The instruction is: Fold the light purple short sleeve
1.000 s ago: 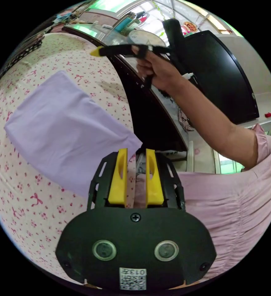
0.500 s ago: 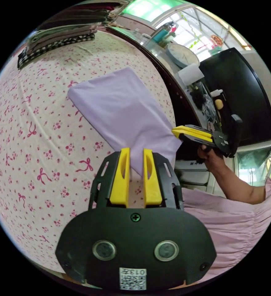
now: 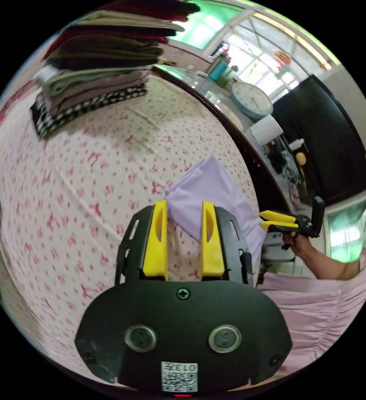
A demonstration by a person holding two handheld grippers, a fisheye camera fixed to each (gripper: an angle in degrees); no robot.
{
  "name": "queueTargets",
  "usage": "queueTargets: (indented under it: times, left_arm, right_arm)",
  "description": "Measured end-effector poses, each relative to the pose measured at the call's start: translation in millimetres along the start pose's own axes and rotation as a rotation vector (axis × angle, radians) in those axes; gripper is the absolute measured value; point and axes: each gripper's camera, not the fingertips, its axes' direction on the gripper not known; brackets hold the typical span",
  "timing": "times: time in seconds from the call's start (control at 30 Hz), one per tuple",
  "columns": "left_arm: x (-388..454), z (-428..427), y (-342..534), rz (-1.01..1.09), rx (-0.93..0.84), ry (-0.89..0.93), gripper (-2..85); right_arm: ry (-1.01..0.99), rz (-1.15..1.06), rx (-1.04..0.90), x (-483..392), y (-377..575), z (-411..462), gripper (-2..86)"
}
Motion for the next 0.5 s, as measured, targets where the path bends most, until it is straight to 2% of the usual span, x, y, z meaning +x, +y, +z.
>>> queueTargets:
  times: [0.07, 0.17, 0.33, 0.5]
  left_arm:
    - [18.3, 17.5, -37.6, 0.167, -0.056, -0.051, 13.0]
    - [36.7, 51.0, -74.7, 0.312, -0.168, -0.089, 13.3]
    - [49.5, 100.5, -104.7, 0.4, -0.299, -0.081, 13.2]
    - [61.3, 118.4, -111.1, 0.423, -0.338, -0.108, 7.4]
  right_arm:
    - [0.009, -0.001, -0.019, 1.4, 3.4, 3.2, 10.5]
    - [0.008, -0.006, -0.036, 1.6, 9.3, 8.9, 10.7]
    - [0.035, -0.015, -0.012, -2.7, 17.6, 10.7, 10.0]
    - [0.016, -0.004, -0.024, -9.8, 19.0, 17.7, 7.5]
